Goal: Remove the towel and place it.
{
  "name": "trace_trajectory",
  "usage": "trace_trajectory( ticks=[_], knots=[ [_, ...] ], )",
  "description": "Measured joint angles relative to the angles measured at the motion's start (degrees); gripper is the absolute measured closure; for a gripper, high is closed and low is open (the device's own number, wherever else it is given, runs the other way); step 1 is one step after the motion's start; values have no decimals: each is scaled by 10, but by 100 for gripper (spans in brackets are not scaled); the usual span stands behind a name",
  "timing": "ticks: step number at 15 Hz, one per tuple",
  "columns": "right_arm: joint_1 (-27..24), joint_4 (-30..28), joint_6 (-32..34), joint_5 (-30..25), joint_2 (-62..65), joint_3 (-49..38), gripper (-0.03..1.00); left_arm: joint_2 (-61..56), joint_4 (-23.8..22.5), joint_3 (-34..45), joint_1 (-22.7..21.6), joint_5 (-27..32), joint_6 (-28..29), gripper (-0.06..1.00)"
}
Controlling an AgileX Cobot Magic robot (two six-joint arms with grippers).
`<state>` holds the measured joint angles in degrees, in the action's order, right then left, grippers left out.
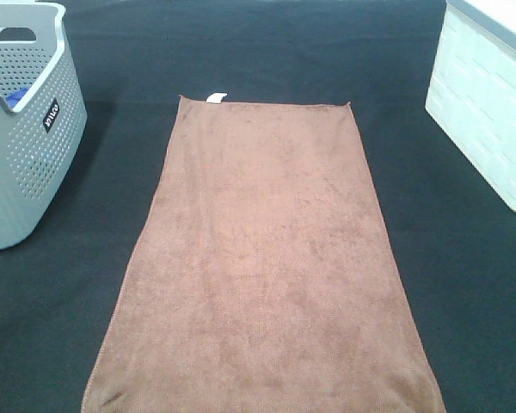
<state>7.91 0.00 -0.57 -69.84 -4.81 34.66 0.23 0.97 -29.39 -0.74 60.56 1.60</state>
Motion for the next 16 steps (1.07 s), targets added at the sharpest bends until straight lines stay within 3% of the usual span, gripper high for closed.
trace_trajectory(
  ticks=[5,16],
  knots=[
    [0,-5,-17,83,51,-54,21,-5,13,3,0,-3,-16,18],
    [1,-11,-10,87,51,-58,21,-5,14,3,0,-3,-13,18]
  ],
)
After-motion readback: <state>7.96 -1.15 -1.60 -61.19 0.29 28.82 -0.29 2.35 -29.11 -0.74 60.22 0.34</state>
